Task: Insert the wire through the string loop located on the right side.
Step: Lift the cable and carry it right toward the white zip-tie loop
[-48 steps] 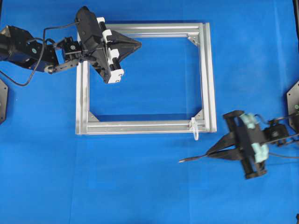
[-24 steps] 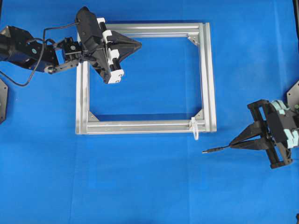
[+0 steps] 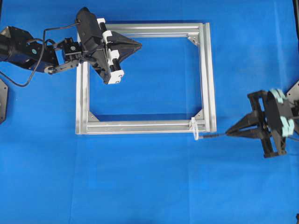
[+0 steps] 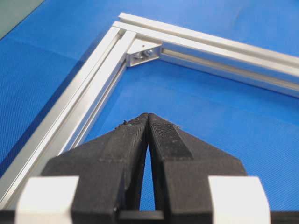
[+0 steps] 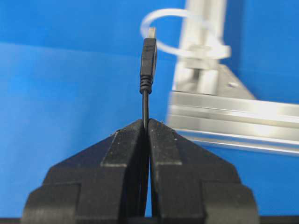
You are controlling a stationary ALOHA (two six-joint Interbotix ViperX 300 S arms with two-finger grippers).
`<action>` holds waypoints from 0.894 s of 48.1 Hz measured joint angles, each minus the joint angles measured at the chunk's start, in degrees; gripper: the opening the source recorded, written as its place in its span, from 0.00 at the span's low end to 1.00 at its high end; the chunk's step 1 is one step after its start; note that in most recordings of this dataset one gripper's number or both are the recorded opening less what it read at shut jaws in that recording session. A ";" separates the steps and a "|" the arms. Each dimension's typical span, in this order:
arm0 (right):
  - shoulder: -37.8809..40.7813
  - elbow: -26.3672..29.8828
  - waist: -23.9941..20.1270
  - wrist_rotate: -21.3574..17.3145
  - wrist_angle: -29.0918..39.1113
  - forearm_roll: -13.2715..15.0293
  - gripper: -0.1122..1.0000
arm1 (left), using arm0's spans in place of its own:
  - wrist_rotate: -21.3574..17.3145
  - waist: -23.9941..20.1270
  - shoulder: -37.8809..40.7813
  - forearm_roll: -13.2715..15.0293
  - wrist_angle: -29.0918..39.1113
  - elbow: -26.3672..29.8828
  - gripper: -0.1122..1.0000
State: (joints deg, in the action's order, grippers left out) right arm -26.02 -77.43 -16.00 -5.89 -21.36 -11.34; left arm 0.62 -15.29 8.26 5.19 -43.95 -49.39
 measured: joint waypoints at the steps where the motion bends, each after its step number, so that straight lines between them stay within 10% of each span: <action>1: 0.00 0.00 0.44 0.09 0.00 0.00 0.07 | 0.00 0.00 0.00 0.00 0.00 0.00 0.10; 43: 0.00 -0.09 2.37 0.09 -0.09 0.09 0.07 | 0.00 0.44 0.00 0.00 0.00 -0.09 0.10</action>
